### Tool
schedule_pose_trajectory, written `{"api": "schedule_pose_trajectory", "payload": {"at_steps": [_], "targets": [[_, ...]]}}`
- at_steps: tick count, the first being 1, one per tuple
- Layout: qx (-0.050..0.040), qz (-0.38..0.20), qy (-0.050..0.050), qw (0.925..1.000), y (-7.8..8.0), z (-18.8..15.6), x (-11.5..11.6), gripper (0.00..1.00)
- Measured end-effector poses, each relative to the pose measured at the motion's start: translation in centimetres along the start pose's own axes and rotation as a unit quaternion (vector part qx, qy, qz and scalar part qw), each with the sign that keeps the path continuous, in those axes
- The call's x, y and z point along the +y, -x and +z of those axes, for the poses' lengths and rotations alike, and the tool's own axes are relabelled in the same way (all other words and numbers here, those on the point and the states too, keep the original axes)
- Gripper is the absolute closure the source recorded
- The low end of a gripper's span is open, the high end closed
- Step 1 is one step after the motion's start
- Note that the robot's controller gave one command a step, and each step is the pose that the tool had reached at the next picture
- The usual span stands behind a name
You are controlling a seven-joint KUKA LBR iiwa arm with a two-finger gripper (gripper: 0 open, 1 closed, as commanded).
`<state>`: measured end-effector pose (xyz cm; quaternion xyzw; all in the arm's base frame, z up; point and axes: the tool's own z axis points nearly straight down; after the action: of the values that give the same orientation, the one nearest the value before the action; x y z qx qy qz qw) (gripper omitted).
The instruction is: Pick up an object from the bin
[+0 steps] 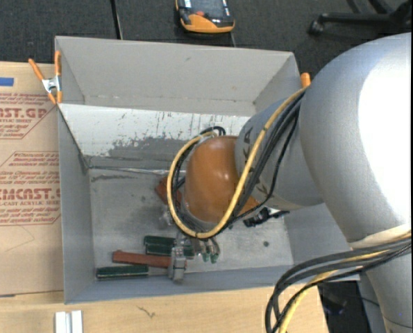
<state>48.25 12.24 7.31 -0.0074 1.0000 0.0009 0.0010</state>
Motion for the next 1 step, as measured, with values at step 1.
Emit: {"api": "schedule_pose_trajectory", "payload": {"at_steps": [1], "targets": [[-0.0119, -0.004, 0.002, 0.9999, 0.67, 2.51, 0.21, 0.00]]}}
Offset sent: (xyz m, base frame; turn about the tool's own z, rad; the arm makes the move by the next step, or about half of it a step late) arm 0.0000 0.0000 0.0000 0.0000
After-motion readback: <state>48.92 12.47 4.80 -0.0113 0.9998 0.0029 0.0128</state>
